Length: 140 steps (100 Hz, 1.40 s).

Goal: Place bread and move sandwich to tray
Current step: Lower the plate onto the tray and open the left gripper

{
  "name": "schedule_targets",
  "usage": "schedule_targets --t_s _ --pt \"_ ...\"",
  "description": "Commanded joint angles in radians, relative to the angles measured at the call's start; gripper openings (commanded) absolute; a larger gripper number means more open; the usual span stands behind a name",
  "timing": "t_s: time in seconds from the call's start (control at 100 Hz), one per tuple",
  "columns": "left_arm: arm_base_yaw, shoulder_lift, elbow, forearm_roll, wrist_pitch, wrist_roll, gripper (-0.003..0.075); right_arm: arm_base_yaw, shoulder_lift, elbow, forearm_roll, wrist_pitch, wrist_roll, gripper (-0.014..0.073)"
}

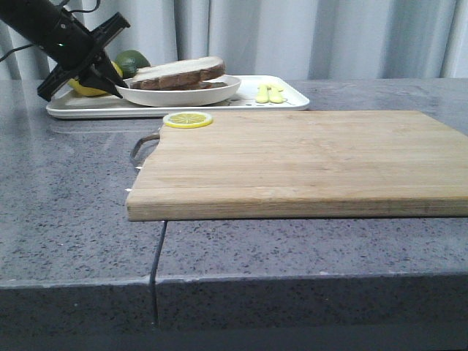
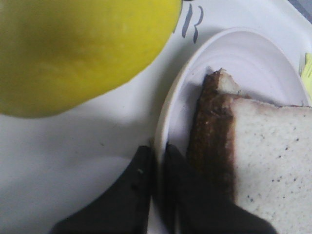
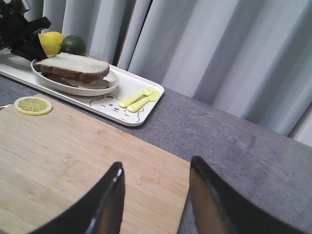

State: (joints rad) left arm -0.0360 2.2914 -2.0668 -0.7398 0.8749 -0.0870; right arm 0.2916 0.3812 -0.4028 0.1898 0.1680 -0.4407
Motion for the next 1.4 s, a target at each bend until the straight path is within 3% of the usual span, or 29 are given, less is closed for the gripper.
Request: schedule_targets --t_s 0.0,0.52,0.89,1.39 --pt "-0.007 -0.072 -0.039 -0.073 -0.048 -0.008 -0.0019 -0.008 0.001 -0.028 0.002 -0.071 -0.001 0.0335" --pt "-0.009 -0.072 -0.039 -0.082 -0.042 -0.008 -0.0015 -0.008 0.001 -0.028 0.002 -0.071 -0.001 0.0335" --pt "-0.007 -0.072 -0.039 -0.082 -0.026 -0.008 0.0130 -0.008 0.001 -0.028 0.002 -0.071 -0.001 0.0335" --pt "0.018 -0.093 -0.039 -0.066 0.010 -0.008 0.0133 -0.008 0.001 -0.028 0.002 -0.072 -0.001 0.0335"
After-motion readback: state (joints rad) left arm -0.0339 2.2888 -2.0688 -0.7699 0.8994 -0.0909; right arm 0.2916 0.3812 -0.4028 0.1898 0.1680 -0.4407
